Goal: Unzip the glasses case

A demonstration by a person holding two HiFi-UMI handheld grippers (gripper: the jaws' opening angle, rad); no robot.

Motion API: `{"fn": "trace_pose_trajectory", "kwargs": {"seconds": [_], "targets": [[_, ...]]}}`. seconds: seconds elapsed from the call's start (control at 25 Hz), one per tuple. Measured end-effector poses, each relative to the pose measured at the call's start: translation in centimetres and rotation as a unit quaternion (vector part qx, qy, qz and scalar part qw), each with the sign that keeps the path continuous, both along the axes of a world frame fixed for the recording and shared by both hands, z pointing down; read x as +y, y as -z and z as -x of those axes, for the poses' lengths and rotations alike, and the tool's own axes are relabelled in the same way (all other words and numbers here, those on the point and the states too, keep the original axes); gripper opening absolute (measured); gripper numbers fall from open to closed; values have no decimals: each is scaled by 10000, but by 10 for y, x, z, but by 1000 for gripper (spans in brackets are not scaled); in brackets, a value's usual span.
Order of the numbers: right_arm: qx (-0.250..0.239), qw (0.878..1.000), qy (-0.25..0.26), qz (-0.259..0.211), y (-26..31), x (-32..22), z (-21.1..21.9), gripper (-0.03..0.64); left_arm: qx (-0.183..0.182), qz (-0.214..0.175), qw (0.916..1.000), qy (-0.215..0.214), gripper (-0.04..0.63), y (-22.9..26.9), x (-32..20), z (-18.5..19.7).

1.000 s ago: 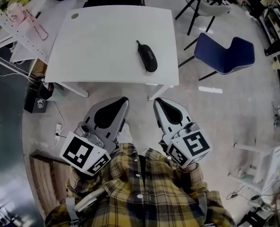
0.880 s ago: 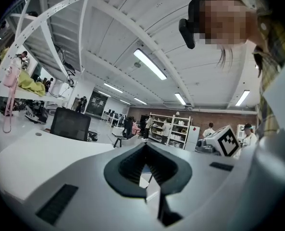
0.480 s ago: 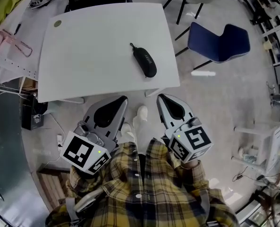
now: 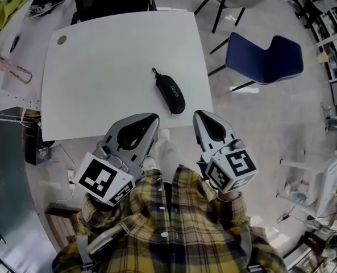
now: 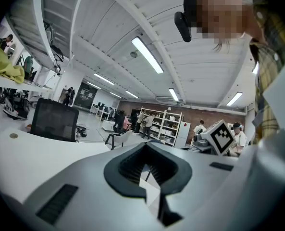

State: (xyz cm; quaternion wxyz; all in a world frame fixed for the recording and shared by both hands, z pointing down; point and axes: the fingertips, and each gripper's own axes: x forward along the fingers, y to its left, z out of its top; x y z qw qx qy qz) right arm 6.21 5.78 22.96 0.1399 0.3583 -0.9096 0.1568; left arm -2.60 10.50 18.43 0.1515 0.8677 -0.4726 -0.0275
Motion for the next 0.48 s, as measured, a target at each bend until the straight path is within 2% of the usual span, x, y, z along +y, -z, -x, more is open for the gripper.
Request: {"fn": "trace_pose_trajectory", "kwargs": {"seconds": [0.32,0.48], "targets": [[-60,9999,119,18,7,-72,-7,-2,-160,-5,9999,-57,6,7,-84,-14],[44,9999,25,99,9,-99,-12,-2,-301,62,9994,-182,6,-1,-115,-23]]}}
